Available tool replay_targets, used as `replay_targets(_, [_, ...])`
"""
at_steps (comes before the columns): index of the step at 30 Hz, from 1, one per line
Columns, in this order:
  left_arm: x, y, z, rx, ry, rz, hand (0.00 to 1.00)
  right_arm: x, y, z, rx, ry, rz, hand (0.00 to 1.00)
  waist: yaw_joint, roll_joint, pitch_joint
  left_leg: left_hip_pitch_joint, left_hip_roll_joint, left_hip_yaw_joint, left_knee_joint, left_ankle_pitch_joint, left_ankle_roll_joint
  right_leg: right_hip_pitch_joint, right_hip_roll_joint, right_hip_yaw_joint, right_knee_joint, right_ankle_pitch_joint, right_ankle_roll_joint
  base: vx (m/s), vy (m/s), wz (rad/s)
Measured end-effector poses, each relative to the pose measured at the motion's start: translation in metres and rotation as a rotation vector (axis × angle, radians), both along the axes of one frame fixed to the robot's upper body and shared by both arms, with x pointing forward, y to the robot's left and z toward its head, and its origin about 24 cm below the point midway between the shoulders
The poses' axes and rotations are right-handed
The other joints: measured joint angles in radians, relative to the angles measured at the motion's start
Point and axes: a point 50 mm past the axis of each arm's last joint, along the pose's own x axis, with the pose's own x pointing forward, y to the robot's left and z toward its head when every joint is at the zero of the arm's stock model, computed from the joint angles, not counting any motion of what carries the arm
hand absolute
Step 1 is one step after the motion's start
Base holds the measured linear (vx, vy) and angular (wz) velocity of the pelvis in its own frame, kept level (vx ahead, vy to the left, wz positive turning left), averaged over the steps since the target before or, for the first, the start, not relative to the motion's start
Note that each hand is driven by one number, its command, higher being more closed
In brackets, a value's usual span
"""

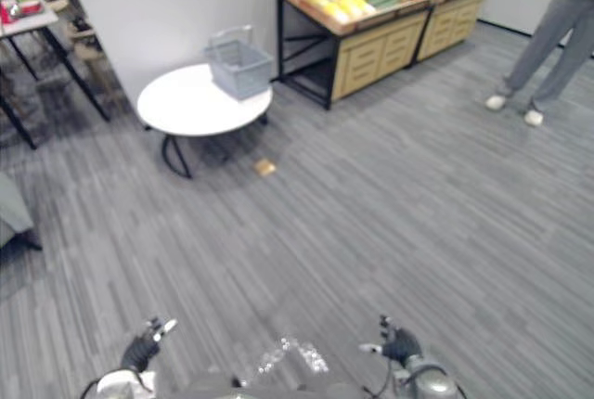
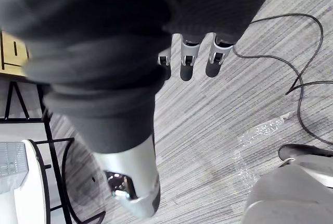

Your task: Pick vegetable in the basket

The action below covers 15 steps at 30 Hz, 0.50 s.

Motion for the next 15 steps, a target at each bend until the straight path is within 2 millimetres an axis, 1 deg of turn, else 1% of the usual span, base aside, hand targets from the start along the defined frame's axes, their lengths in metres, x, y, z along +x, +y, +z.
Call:
replay_targets(1, [-0.007, -0.005, -0.003, -0.026, 0.013, 0.003, 0.0, 0.001, -0.001, 0.001, -0.002, -0.005, -0.005, 0.0, -0.002, 0.008, 0.005, -0.019, -0.019, -0.017, 0.008, -0.055, -0.008, 0.02, 0.0, 0.024, 0.002, -0.01, -0.003, 0.18, 0.016, -0.36])
replay_targets(2, [-0.009, -0.007, -0.004, -0.036, 0.017, 0.002, 0.0, 0.002, -0.002, 0.001, -0.004, -0.01, -0.008, 0.0, 0.0, 0.013, 0.011, -0.023, -0.033, -0.016, -0.015, -0.081, -0.017, 0.034, -0.001, 0.04, 0.0, -0.014, -0.004, 0.22, 0.056, -0.52])
replay_targets(3, [-0.012, -0.007, -0.004, -0.042, 0.02, 0.005, 0.0, 0.004, -0.001, 0.002, -0.002, -0.015, 0.0, 0.0, 0.003, 0.018, 0.019, -0.022, -0.07, -0.006, -0.113, -0.111, -0.035, 0.053, -0.007, 0.062, -0.005, -0.023, -0.004, 0.24, 0.077, -0.45])
replay_targets(4, [-0.017, -0.007, -0.004, -0.043, 0.022, 0.011, 0.0, 0.006, 0.0, 0.002, 0.006, -0.023, 0.008, 0.0, 0.002, 0.018, 0.02, -0.019, -0.105, 0.018, -0.286, -0.109, -0.04, 0.066, -0.018, 0.071, -0.011, -0.036, -0.006, 0.24, 0.081, -0.34])
replay_targets(5, [-0.02, -0.007, -0.004, -0.044, 0.023, 0.012, 0.0, 0.007, 0.001, 0.003, 0.01, -0.029, 0.013, 0.0, 0.001, 0.021, 0.019, -0.017, -0.123, 0.031, -0.395, -0.093, -0.044, 0.072, -0.02, 0.074, -0.02, -0.039, -0.003, 0.24, 0.103, -0.19])
replay_targets(6, [-0.023, -0.01, -0.005, -0.051, 0.025, 0.015, 0.0, 0.01, -0.001, 0.006, 0.012, -0.046, 0.021, 0.0, 0.005, 0.03, 0.02, -0.018, -0.145, 0.055, -0.602, -0.033, -0.042, 0.086, -0.016, 0.081, -0.039, -0.047, 0.0, 0.25, 0.137, -0.27])
replay_targets(7, [-0.028, -0.014, -0.007, -0.062, 0.036, 0.022, 0.0, 0.015, -0.001, 0.009, 0.017, -0.067, 0.031, 0.0, 0.02, 0.04, 0.02, -0.024, -0.147, 0.061, -0.734, 0.03, -0.039, 0.093, -0.002, 0.102, -0.04, -0.069, -0.002, 0.27, 0.158, -0.39])
replay_targets(8, [-0.032, -0.015, -0.008, -0.065, 0.044, 0.025, 0.0, 0.016, -0.001, 0.009, 0.018, -0.073, 0.036, 0.0, 0.027, 0.042, 0.019, -0.024, -0.143, 0.056, -0.761, 0.048, -0.036, 0.1, 0.004, 0.115, -0.036, -0.085, -0.003, 0.32, 0.19, -0.56])
replay_targets(9, [-0.035, -0.015, -0.009, -0.069, 0.052, 0.03, 0.0, 0.016, 0.0, 0.009, 0.017, -0.078, 0.046, 0.0, 0.042, 0.033, 0.015, -0.039, -0.135, 0.055, -0.753, 0.062, -0.01, 0.113, 0.004, 0.138, -0.016, -0.126, -0.005, 0.39, 0.223, -0.69])
replay_targets(10, [-0.038, -0.013, -0.009, -0.075, 0.052, 0.054, 0.0, 0.016, 0.006, 0.008, 0.02, -0.078, 0.069, 0.0, 0.059, 0.0, -0.008, -0.062, -0.138, 0.059, -0.653, 0.071, 0.022, 0.113, -0.023, 0.162, -0.001, -0.166, 0.013, 0.56, 0.306, -0.72])
replay_targets(11, [-0.041, -0.011, -0.009, -0.072, 0.059, 0.06, 0.0, 0.015, 0.01, 0.007, 0.022, -0.078, 0.085, 0.0, 0.063, -0.019, -0.028, -0.074, -0.144, 0.06, -0.599, 0.058, 0.039, 0.116, -0.047, 0.162, 0.012, -0.186, 0.035, 0.53, 0.274, -1.13])
replay_targets(12, [-0.048, -0.004, -0.008, -0.052, 0.07, 0.061, 0.0, 0.021, 0.019, 0.007, 0.036, -0.104, 0.108, 0.0, 0.083, -0.058, -0.038, -0.067, -0.171, 0.081, -0.559, -0.016, 0.088, 0.04, -0.11, 0.133, 0.214, -0.203, 0.14, 0.54, 0.268, -0.78])
replay_targets(13, [-0.044, 0.001, -0.007, -0.036, 0.077, 0.052, 0.0, 0.03, 0.03, 0.008, 0.051, -0.126, 0.133, 0.0, 0.047, -0.114, -0.045, -0.042, -0.217, 0.091, -0.569, -0.048, 0.099, -0.066, -0.182, 0.049, 0.446, -0.128, 0.178, 0.53, 0.267, -0.48])
replay_targets(14, [-0.038, 0.0, -0.006, -0.035, 0.066, 0.034, 0.0, 0.028, 0.031, 0.007, 0.042, -0.124, 0.147, 0.0, 0.033, -0.116, -0.042, -0.014, -0.234, 0.086, -0.586, -0.057, 0.102, -0.101, -0.215, 0.009, 0.531, -0.057, 0.168, 0.63, 0.32, 0.15])
replay_targets(15, [-0.031, -0.005, -0.006, -0.04, 0.051, 0.002, 0.0, 0.024, 0.028, 0.006, 0.024, -0.106, 0.158, 0.0, 0.029, -0.1, -0.03, 0.072, -0.25, 0.084, -0.631, -0.078, 0.104, -0.133, -0.257, -0.053, 0.636, -0.039, 0.136, 0.65, 0.312, 0.03])
